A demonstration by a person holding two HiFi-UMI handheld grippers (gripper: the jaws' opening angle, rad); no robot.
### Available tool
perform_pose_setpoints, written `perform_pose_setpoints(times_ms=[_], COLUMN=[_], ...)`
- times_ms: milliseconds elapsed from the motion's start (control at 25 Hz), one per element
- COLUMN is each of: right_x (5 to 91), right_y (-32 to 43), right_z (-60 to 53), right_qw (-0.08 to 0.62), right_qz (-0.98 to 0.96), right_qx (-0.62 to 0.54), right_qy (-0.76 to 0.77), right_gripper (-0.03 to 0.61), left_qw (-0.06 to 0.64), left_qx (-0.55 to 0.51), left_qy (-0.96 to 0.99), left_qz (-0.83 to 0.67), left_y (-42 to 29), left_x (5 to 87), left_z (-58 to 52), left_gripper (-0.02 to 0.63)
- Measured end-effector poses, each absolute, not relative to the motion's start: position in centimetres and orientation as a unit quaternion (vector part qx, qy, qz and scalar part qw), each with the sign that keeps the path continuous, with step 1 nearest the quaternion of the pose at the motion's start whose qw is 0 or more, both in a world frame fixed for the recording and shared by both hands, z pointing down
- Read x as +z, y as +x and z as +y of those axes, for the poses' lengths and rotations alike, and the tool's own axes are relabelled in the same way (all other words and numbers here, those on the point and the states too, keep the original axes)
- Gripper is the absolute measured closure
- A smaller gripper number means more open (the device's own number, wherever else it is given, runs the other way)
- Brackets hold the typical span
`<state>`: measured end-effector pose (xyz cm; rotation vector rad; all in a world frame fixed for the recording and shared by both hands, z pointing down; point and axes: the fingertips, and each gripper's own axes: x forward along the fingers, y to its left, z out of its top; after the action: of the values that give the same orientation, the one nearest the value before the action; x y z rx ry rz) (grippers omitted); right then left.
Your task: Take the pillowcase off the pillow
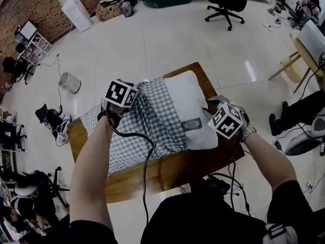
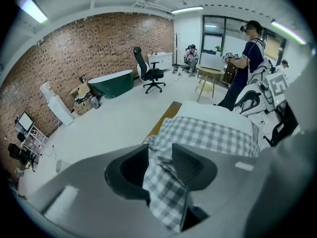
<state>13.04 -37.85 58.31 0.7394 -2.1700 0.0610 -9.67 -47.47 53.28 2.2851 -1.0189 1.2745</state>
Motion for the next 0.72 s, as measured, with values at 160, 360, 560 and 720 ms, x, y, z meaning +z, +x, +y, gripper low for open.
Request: perform_pose_setpoints(times_ms=[160, 360, 560, 720], right_x=[57.2, 56.4, 54.5, 53.3], right_y=[11.7, 8.4, 6.1, 4.9], right_z=[-34.4, -28.4, -26.1, -25.1], right_qw=[0.409, 0.405, 0.404, 0.403], right_qz=[-0.861, -0.857, -0.857, -0.857], right_qx=[0.006, -0.011, -0.012, -0.011], right_qy=[0.303, 0.317, 0.320, 0.320], right_gripper=[0.459, 0.457, 0.457, 0.457], left_qw=[0.155, 0.146, 0.138, 0.142], left_qx=[0.414, 0.379, 0.351, 0.338], left_qy=[0.823, 0.841, 0.853, 0.857], left_qz=[-0.357, -0.359, -0.361, -0.361], left_y=[-9.3, -10.9, -11.3, -10.7], left_x=[51.7, 51.4, 49.9, 49.1], left_z=[-43.0, -35.7, -32.2, -30.0], left_gripper=[0.460, 0.460, 0.460, 0.460])
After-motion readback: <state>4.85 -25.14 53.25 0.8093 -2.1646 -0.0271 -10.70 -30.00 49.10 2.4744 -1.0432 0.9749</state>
